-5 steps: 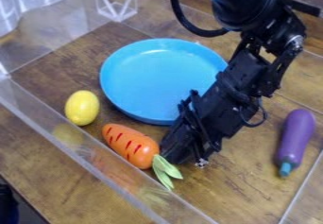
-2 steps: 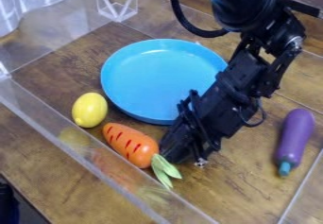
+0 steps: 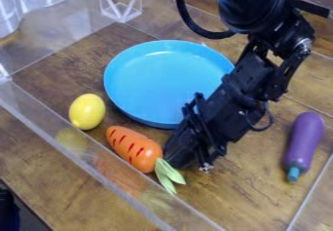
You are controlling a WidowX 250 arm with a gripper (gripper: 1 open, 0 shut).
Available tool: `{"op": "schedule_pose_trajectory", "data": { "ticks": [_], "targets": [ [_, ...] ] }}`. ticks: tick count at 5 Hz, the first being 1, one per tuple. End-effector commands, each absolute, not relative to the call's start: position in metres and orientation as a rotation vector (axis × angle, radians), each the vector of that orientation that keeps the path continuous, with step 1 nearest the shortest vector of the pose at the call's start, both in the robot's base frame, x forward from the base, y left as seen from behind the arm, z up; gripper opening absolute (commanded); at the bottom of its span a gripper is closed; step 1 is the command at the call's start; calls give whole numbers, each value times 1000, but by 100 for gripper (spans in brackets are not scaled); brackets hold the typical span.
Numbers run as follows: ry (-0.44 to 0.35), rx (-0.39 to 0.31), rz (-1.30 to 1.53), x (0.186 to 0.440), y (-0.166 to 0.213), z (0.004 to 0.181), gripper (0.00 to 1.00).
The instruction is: Move the carrot to the left side
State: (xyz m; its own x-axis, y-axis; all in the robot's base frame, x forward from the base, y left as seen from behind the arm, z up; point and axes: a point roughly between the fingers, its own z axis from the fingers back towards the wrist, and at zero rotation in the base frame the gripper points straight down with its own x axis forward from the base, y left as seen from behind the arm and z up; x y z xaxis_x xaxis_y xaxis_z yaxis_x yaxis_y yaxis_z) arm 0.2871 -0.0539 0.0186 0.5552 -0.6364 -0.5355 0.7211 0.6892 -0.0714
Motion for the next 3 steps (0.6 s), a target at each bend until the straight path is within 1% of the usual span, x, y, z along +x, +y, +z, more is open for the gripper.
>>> {"op": "schedule_pose_trajectory", "data": {
  "ticks": [1, 3],
  "targets": [
    [547, 169, -792, 290, -48, 26, 0],
    [552, 180, -795, 290, -47, 26, 0]
  ]
}}
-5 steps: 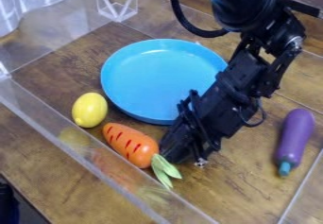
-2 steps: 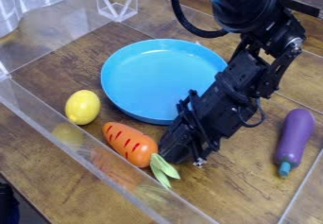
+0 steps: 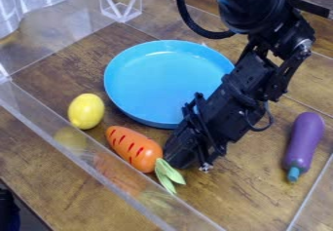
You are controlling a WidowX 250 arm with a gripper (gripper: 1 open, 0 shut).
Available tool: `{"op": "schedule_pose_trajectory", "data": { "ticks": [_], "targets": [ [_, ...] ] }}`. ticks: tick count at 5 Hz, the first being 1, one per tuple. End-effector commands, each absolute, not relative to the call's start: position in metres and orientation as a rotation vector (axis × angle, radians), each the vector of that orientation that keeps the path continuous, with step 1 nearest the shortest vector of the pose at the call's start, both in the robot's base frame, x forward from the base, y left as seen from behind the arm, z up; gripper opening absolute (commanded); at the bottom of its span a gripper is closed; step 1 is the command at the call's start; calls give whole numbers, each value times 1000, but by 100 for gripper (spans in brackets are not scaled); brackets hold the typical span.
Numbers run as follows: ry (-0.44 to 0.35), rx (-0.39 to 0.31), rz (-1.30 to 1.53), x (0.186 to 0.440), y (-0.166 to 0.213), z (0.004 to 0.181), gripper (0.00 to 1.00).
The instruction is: Move the carrot to the left side
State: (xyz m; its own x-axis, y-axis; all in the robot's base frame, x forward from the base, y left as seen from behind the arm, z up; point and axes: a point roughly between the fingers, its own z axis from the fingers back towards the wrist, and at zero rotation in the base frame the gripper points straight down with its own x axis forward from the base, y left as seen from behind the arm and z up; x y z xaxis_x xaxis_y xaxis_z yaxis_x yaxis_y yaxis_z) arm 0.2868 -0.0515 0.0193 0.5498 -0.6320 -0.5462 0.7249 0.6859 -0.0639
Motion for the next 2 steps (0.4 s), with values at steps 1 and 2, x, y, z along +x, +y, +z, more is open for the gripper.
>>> {"op": "schedule_pose_trajectory", "data": {
  "ticks": [1, 2],
  "targets": [
    [555, 185, -796, 290, -46, 26, 0],
    [559, 191, -796, 289, -45, 27, 0]
  ]
}}
